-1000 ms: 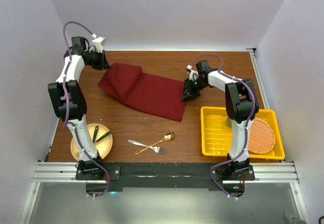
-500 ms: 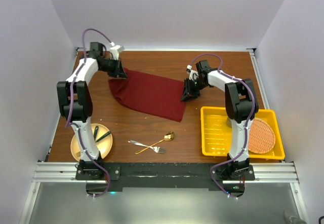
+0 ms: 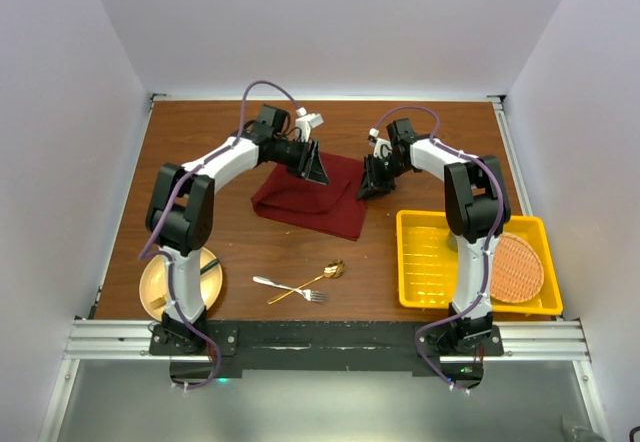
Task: Fold the napkin into a case and place the utensils inside
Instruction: Fold the square-folded napkin at the center of the board, then smooth out the square-folded napkin at the center of the board.
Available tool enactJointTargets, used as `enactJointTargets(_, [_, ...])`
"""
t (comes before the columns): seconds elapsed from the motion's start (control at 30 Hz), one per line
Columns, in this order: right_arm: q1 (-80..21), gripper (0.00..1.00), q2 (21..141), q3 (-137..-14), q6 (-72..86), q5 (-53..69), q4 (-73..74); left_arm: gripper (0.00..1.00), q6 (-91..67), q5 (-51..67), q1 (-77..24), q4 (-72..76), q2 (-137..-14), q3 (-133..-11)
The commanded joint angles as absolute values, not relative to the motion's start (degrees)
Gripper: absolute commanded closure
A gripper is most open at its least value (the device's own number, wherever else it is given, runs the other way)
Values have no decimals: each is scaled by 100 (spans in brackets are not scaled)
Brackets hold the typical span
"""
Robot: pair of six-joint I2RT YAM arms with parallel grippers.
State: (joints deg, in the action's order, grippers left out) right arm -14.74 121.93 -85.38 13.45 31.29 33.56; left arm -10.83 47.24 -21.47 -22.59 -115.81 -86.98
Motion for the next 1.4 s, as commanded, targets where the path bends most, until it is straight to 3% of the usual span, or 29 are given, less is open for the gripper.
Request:
enactJointTargets(0.0, [-1512,72,12437,-8543,1090,2654,3410,48,-1300,5237,-1671,-1855,-11198,-8737])
enactJointTargets(0.07, [-1512,72,12384,-8578,1081,2698,3436,43,-1397,5265,-1242,-1741,-10961,-8614])
enactJointTargets(0.33, [-1512,70,12015,-8938,730,3005,3998,42,-35,3202,-817,-2970,-10916,-8209])
enactJointTargets(0.6, [-1503,68,11523,-9149,308,3252,4053,45,281,3260,-870,-3339,-11662,-8411])
enactJointTargets(0.73, [-1494,64,11672,-9377,202,2971,3780,59,614,3305,-896,-3646,-11900,-8569])
enactJointTargets(0.83, [-1494,60,11856,-9492,123,2743,3297,81,729,3156,-888,-3718,-12119,-8893])
enactJointTargets(0.97, [-1494,56,12199,-9817,35,2654,3278,97,940,2954,-896,-3735,-12453,-9428])
enactJointTargets(1.03, [-1494,55,12243,-9922,35,2689,3269,100,1151,2866,-888,-3919,-12691,-9737])
enactJointTargets(1.17, [-1477,54,12138,-10099,-281,2786,3560,100,1590,2760,-888,-4078,-12911,-10265])
enactJointTargets(1.27, [-1468,53,11988,-9757,-46,2646,2780,98,1898,2593,-888,-3798,-12850,-10239])
enactJointTargets(1.37, [-1468,53,12355,-9992,-44,2532,2715,84,2109,2662,-809,-3533,-12832,-10379])
